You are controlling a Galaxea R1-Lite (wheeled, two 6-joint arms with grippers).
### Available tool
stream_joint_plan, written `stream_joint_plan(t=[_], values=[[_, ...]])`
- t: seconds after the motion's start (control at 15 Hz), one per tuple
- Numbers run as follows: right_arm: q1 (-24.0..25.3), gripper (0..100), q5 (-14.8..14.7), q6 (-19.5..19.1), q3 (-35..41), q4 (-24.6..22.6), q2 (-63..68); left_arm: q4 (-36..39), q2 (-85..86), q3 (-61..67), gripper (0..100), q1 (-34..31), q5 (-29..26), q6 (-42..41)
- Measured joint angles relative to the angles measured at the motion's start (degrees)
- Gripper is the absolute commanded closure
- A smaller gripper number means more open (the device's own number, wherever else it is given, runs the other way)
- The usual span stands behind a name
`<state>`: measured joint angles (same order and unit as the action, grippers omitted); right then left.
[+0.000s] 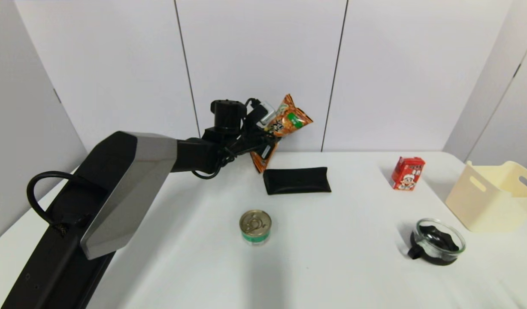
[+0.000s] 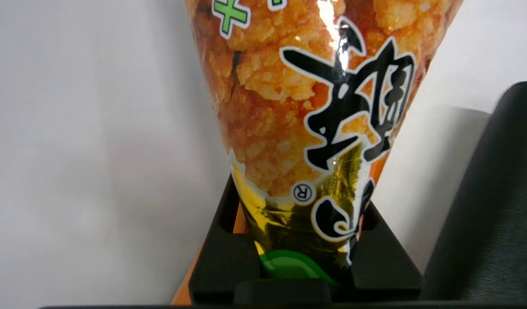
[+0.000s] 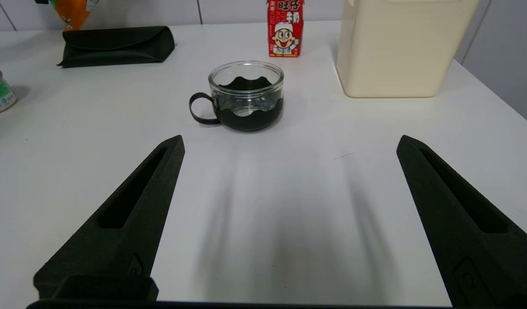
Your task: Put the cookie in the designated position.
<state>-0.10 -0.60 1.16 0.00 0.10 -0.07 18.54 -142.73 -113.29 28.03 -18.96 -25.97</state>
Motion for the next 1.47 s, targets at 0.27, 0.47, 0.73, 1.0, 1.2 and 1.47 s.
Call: stream_joint_plan(t=[0.27, 0.47, 0.73, 1.0, 1.2, 1.47], values=[[0.0, 0, 0.0, 0.0, 0.0, 0.0, 0.0, 0.0, 0.0, 0.0, 0, 0.1, 0.0, -0.1], [0.0, 0, 0.0, 0.0, 0.0, 0.0, 0.0, -0.1, 0.2, 0.0, 0, 0.1, 0.0, -0.2], [0.0, 0, 0.0, 0.0, 0.0, 0.0, 0.0, -0.7, 2.1, 0.0, 0, -0.1, -0.1, -0.3], [0.0, 0, 0.0, 0.0, 0.0, 0.0, 0.0, -7.9, 9.0, 0.8, 0, -0.4, -0.1, -0.3], [0.0, 0, 0.0, 0.0, 0.0, 0.0, 0.0, -19.3, 18.1, 2.6, 0, -0.9, 0.2, -2.4], [0.0, 0, 0.0, 0.0, 0.0, 0.0, 0.0, -33.0, 32.6, 14.9, 0, -3.7, 1.5, -4.2]])
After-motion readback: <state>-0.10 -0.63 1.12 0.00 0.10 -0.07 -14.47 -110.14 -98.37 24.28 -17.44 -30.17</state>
